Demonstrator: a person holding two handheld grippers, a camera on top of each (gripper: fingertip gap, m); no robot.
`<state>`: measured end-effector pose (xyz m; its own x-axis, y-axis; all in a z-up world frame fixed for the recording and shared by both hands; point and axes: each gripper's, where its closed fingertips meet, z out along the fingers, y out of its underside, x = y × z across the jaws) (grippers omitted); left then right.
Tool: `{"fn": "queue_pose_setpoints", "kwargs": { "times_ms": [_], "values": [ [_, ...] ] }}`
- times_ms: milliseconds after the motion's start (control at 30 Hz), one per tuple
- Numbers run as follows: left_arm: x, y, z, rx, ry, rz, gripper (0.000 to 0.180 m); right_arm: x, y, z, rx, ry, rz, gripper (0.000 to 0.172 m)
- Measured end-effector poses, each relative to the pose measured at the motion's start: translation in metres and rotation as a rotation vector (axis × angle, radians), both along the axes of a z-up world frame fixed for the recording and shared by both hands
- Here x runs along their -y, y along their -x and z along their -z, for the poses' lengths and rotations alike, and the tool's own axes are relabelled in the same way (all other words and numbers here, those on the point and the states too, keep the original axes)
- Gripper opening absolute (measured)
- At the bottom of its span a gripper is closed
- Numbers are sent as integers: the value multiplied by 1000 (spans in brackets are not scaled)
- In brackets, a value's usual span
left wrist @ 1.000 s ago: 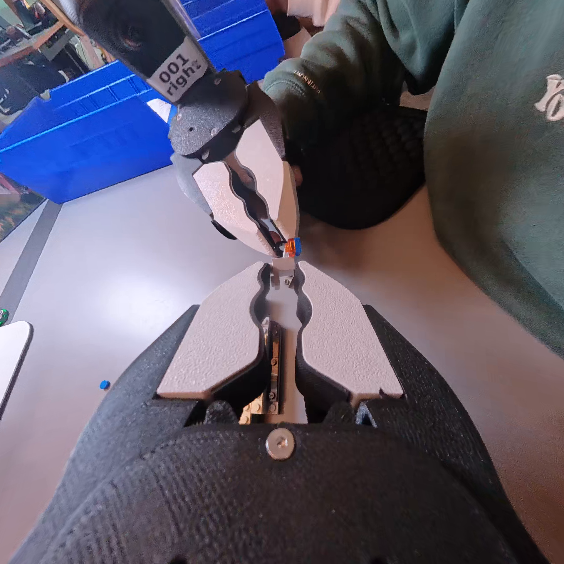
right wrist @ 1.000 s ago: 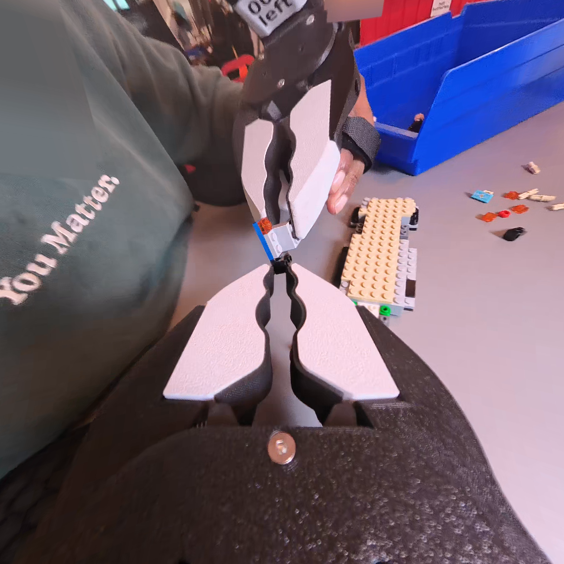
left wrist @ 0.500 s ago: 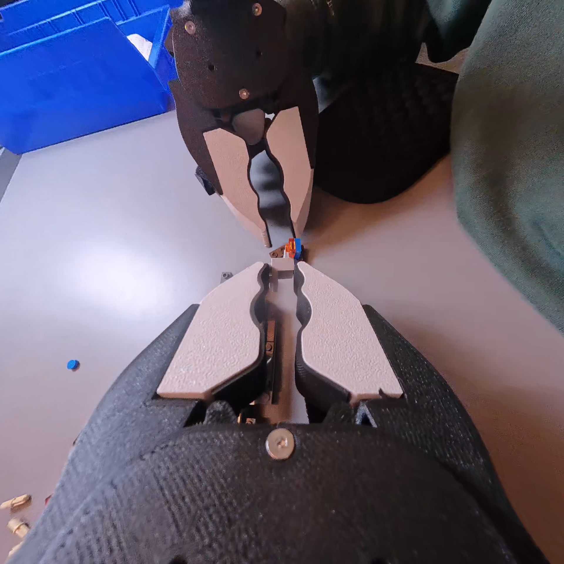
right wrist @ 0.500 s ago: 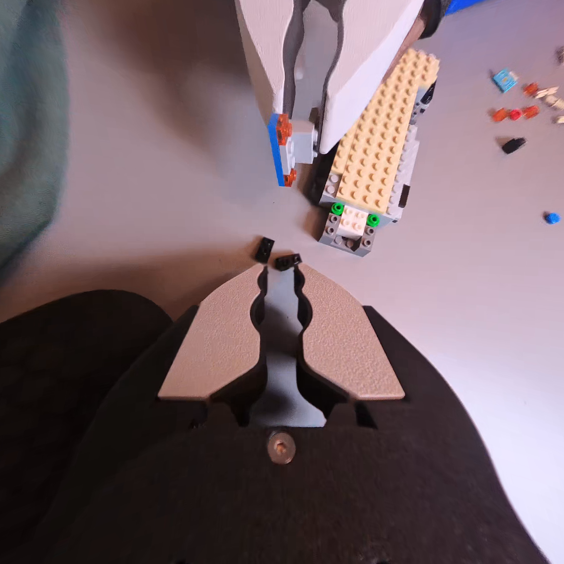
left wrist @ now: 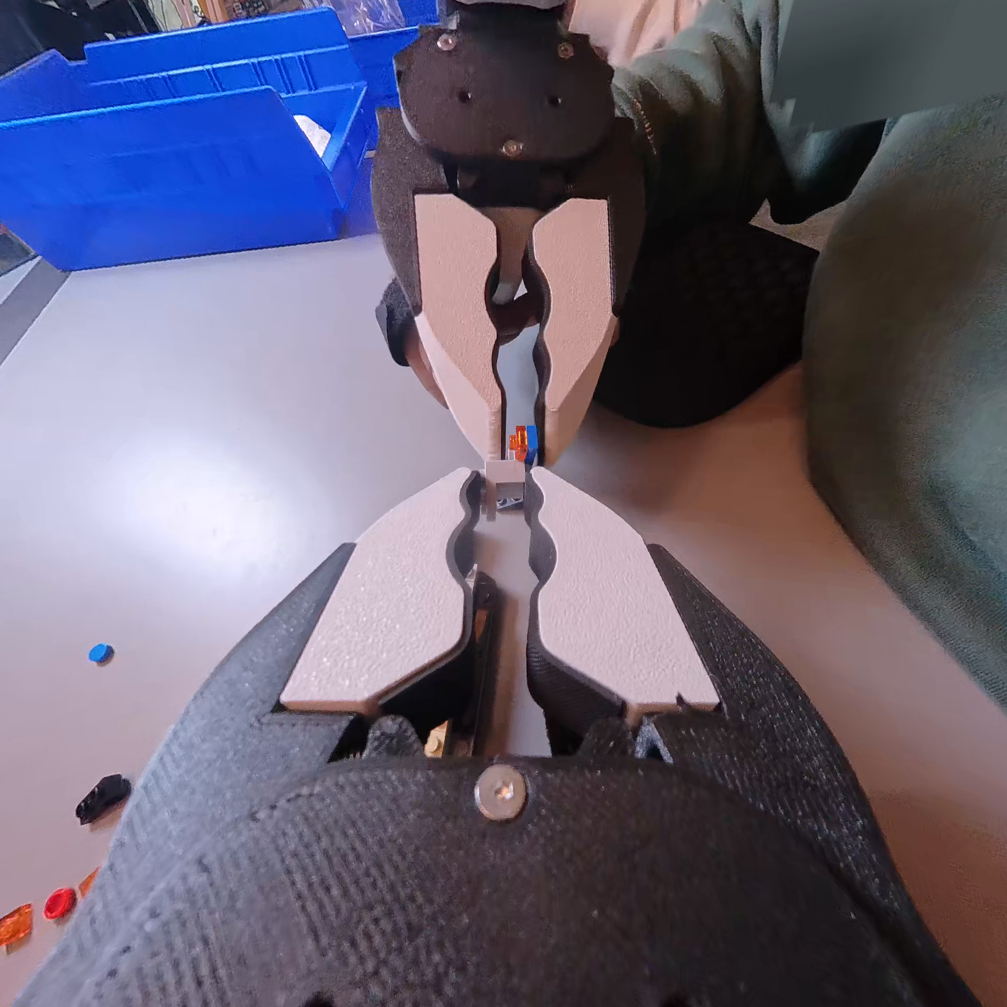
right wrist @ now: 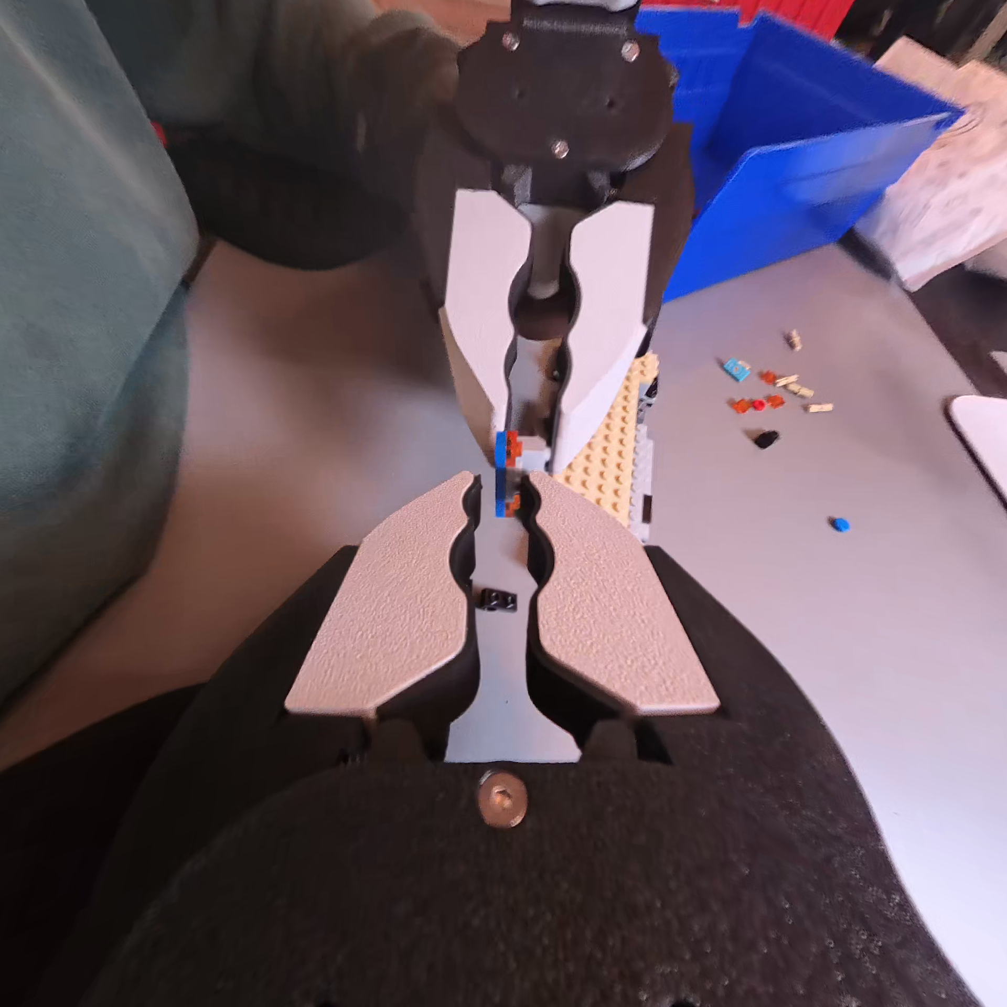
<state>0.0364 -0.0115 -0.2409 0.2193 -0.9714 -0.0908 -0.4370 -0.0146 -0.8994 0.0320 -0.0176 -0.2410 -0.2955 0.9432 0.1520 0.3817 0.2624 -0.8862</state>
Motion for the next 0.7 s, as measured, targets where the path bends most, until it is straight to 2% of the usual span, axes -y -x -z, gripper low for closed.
{"fn": "queue_pose_setpoints", "kwargs": {
  "times_ms": [67, 300, 400, 533, 633, 700],
  "values": [
    [-1, -1, -1, 5, 6, -17, 15, -2, 1, -5, -30, -20, 18, 8],
    [-1, -3, -4, 27, 95, -40, 16, -1, 1, -13, -82, -134, 32, 8],
    [-6, -3, -17, 98, 88, -54, 15, -5, 1, -26, -137, 48, 51, 8],
    [-6, -3, -36, 106, -96, -68, 15, -6, -1, -44, -209, 410, -3, 8],
    [-4, -2, -46, 94, -211, -70, 15, -4, -3, -54, -246, 548, -47, 8],
    [-1, -3, -51, 104, -230, -58, 15, -1, -4, -59, -263, 610, -79, 8]
  ]
}}
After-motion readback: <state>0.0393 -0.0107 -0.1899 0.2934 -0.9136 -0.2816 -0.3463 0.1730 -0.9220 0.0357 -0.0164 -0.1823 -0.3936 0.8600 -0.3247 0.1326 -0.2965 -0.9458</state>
